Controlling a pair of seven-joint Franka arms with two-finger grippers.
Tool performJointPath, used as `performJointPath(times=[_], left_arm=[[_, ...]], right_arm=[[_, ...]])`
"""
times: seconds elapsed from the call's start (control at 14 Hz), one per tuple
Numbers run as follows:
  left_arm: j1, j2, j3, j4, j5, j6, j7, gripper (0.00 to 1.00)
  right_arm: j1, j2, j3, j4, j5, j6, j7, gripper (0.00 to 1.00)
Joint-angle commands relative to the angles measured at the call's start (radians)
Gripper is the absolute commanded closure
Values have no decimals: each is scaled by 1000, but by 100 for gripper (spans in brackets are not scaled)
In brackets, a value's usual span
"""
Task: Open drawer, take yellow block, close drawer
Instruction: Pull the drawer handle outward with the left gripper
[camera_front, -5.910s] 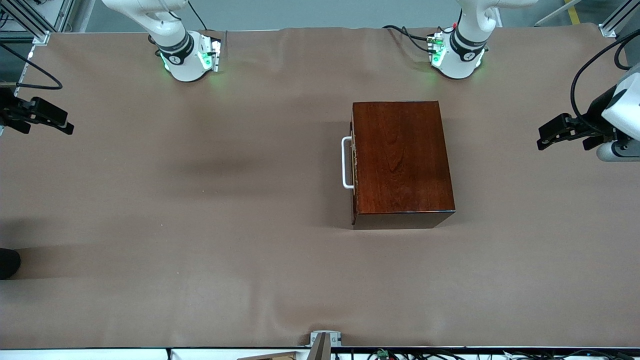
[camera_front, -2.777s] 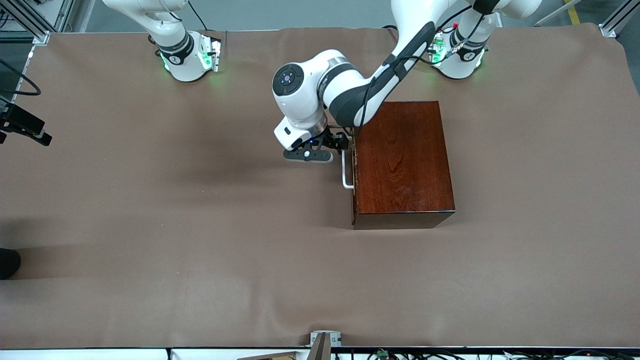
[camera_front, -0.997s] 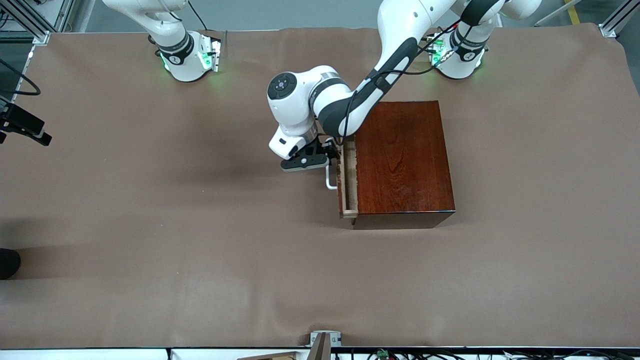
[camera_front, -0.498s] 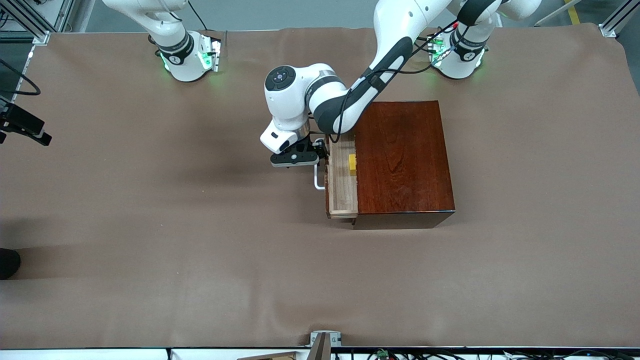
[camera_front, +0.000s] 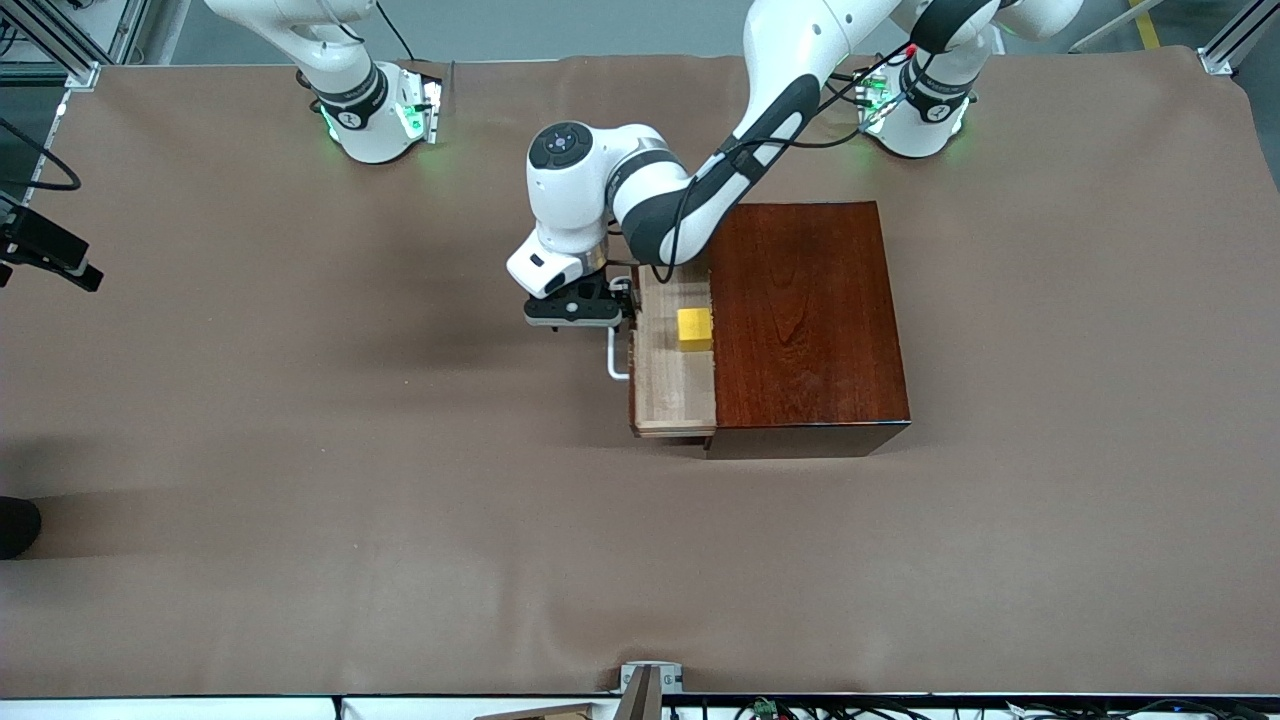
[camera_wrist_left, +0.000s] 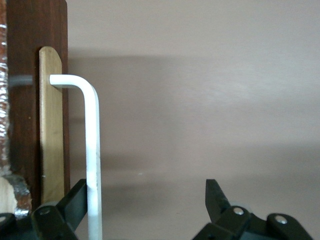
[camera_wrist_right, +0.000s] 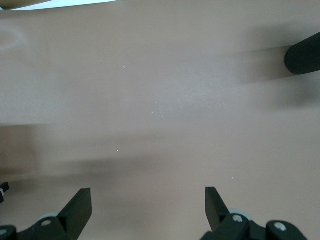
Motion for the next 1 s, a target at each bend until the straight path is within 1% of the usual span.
performJointPath(times=[0.0,0.36,0.57,0.78,0.93], left_arm=[[-4,50,-10,55,6,83,-7,0],[-12,65,-10,56,6,148,-7,0],[-21,65,-12,70,6,154,-7,0],[-27,65,-14,81,6,154,-7,0],[-27,64,-17,87,6,154,-7,0]], right_arm=[[-21,0,14,14,2,-13,8,0],[-8,6,17,14,16,-3,12,0],[22,45,21,14,40,6,14,0],[29,81,21,12,72,6,12,0],[35,139,21,14,100,10,12,0]])
